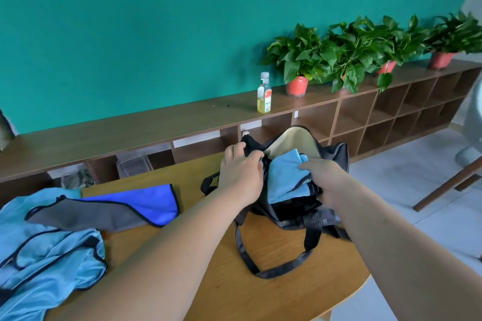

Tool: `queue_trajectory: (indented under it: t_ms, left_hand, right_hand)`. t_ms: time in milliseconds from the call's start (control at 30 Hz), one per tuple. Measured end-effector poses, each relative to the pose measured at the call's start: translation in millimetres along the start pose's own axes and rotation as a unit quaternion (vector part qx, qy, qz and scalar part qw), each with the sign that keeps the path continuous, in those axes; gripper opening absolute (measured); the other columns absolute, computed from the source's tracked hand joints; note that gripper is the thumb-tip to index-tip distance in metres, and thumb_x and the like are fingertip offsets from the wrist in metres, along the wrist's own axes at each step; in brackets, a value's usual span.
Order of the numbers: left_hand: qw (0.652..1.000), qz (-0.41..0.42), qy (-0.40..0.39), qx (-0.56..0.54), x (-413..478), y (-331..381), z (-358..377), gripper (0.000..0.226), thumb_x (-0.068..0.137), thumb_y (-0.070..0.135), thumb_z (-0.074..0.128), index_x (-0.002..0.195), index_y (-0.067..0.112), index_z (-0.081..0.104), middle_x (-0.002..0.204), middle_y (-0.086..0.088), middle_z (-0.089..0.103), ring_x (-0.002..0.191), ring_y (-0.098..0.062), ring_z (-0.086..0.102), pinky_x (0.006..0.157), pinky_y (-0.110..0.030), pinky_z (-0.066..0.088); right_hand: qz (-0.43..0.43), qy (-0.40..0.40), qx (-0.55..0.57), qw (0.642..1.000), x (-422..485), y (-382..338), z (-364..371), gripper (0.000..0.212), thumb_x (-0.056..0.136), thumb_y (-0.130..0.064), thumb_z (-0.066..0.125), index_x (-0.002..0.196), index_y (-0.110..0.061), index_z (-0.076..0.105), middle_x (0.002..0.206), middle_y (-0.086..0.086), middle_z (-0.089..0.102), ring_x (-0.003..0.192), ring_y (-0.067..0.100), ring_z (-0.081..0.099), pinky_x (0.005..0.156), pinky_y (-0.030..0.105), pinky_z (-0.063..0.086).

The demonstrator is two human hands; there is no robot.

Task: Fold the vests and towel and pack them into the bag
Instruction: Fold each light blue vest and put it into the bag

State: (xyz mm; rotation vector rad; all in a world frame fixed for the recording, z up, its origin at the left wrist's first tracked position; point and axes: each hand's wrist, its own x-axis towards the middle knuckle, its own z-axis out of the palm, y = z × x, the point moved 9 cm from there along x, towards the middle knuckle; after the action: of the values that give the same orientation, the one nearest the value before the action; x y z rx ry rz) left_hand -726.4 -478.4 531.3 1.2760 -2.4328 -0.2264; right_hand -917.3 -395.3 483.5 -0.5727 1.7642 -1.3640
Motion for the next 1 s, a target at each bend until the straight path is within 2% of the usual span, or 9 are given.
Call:
queue_trajectory:
  t_ms: [100,167,300,433,533,633,733,833,1000]
  left_hand:
    - [0.993,-0.069,-0.098,0.018,28.7,-17.3,22.0,0.043,0.111,0.039,0.034,0.151,0.04,0.049,0.171,-0.009,0.018,0.158,-0.037,0.001,0.127,-0.05,0.016]
    - [0.98,-0.1,-0.164,0.056,39.5,-25.6,35.6,0.05,0.107,0.047,0.039,0.158,0.042,0.04,0.173,-0.006,0.014,0.159,-0.038,0.001,0.128,-0.051,0.014]
    - [0.973,-0.107,-0.201,0.032,50.9,-29.8,45.1,0.08,0.094,0.036,0.059,0.164,0.037,0.021,0.167,-0.002,0.029,0.144,-0.037,0.039,0.111,-0.048,0.044]
    - [0.977,-0.094,-0.186,-0.03,63.1,-26.8,31.8,0.074,0.089,0.024,0.064,0.157,0.028,0.034,0.142,0.0,0.053,0.109,-0.027,0.063,0.082,-0.038,0.055]
    - [0.974,-0.087,-0.201,-0.053,69.3,-22.7,24.5,0.063,0.088,0.018,0.065,0.147,0.026,0.045,0.12,-0.001,0.064,0.097,-0.025,0.066,0.079,-0.04,0.057]
    - [0.972,-0.094,-0.205,-0.058,72.3,-20.6,16.6,0.086,0.09,0.016,0.065,0.164,0.025,0.024,0.142,-0.003,0.058,0.11,-0.025,0.063,0.092,-0.04,0.057]
    - [0.974,-0.089,-0.196,-0.07,72.7,-18.9,8.4,0.084,0.09,0.016,0.064,0.163,0.023,0.025,0.139,-0.007,0.058,0.105,-0.026,0.064,0.087,-0.04,0.057]
    - [0.974,-0.087,-0.203,-0.06,68.0,-20.2,7.4,0.094,0.088,0.013,0.063,0.167,0.027,0.014,0.155,-0.007,0.047,0.107,-0.025,0.063,0.091,-0.042,0.06]
    - [0.975,-0.076,-0.198,-0.066,65.5,-20.0,9.2,0.094,0.088,0.012,0.063,0.167,0.027,0.015,0.158,-0.007,0.044,0.115,-0.025,0.061,0.098,-0.046,0.057]
  right_hand:
    - [0.023,-0.02,-0.049,0.998,25.5,2.5,15.6,0.019,0.096,-0.009,0.062,0.113,-0.004,0.07,0.106,0.024,0.075,0.098,0.045,0.074,0.094,0.059,0.059]
    - [0.034,-0.05,-0.107,0.992,45.1,5.8,25.3,0.023,0.094,-0.014,0.063,0.114,-0.011,0.073,0.107,0.02,0.077,0.101,0.043,0.074,0.097,0.058,0.058]
    - [0.021,-0.122,-0.216,0.969,62.7,-1.7,42.9,0.022,0.097,-0.017,0.065,0.117,-0.02,0.074,0.113,0.014,0.077,0.107,0.037,0.074,0.1,0.054,0.057]
    - [-0.013,-0.185,-0.142,0.972,68.2,-19.7,68.5,0.023,0.104,-0.011,0.06,0.116,-0.027,0.073,0.109,0.01,0.079,0.103,0.033,0.076,0.093,0.05,0.062]
    - [-0.043,-0.169,-0.087,0.981,73.0,-29.8,92.9,0.028,0.104,-0.007,0.058,0.126,-0.021,0.068,0.113,0.01,0.076,0.1,0.028,0.074,0.085,0.041,0.064]
    - [-0.061,-0.065,-0.05,0.995,101.5,-23.2,105.0,0.039,0.101,-0.004,0.056,0.138,-0.017,0.06,0.123,0.01,0.071,0.103,0.029,0.07,0.087,0.038,0.06]
    - [-0.051,-0.03,-0.154,0.986,116.8,-9.6,118.9,0.047,0.099,-0.013,0.055,0.144,-0.025,0.049,0.134,0.007,0.063,0.121,0.033,0.063,0.094,0.033,0.049]
    - [-0.048,-0.008,-0.349,0.936,123.8,3.7,124.5,0.066,0.097,-0.015,0.061,0.153,-0.014,0.027,0.14,0.018,0.053,0.128,0.038,0.058,0.088,0.04,0.049]
    - [-0.079,-0.004,-0.352,0.933,118.4,-7.4,137.1,0.058,0.101,-0.011,0.057,0.152,-0.001,0.031,0.146,0.025,0.049,0.131,0.039,0.053,0.098,0.042,0.047]
